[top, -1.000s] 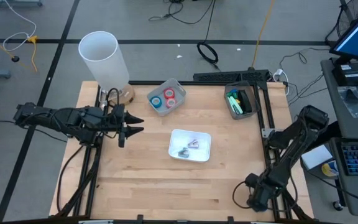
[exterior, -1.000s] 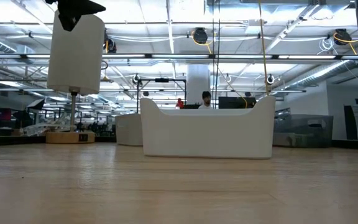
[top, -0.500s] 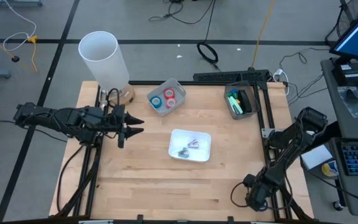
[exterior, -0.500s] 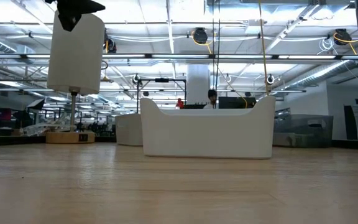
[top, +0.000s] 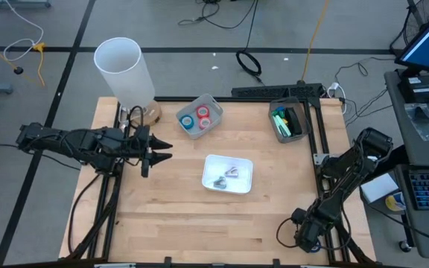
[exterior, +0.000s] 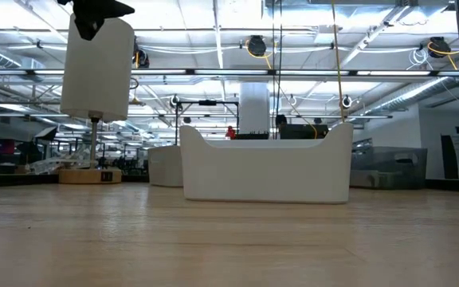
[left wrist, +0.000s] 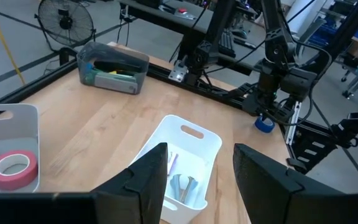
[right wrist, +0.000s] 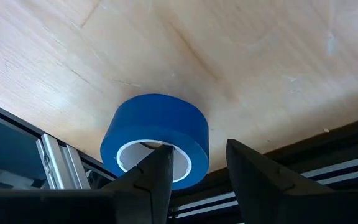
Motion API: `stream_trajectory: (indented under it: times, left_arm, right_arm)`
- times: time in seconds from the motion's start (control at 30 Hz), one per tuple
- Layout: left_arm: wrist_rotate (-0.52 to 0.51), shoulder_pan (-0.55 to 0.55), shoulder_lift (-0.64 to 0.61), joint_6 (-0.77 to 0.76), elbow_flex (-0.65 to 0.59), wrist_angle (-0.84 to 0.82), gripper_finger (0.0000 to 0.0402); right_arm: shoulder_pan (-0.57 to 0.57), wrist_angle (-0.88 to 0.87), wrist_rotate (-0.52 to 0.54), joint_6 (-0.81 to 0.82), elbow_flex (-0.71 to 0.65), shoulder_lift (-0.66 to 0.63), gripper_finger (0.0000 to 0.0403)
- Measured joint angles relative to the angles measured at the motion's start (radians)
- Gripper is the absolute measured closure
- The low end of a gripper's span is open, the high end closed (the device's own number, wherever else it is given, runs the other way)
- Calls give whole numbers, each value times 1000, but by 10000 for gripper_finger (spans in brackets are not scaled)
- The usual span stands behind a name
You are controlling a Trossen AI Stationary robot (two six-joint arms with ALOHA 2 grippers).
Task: Pick and place Stapler, Stapler remover, tape
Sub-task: Put the dark blue tape into the gray bin
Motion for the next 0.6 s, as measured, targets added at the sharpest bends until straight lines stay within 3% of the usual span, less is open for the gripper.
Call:
stream_trajectory:
  times: [0.3, 0.43, 0.6]
  left_arm:
    - [0, 0, 2, 1, 0, -1, 220]
    - [0, 0, 2, 2, 0, 0, 220]
    - [0, 0, 2, 5, 0, -1, 220]
  right_arm:
    - [0, -1, 16, 0, -1, 1, 264]
    - [-2, 2, 79, 7, -2, 3, 264]
    - [-9, -6, 90, 12, -2, 2, 288]
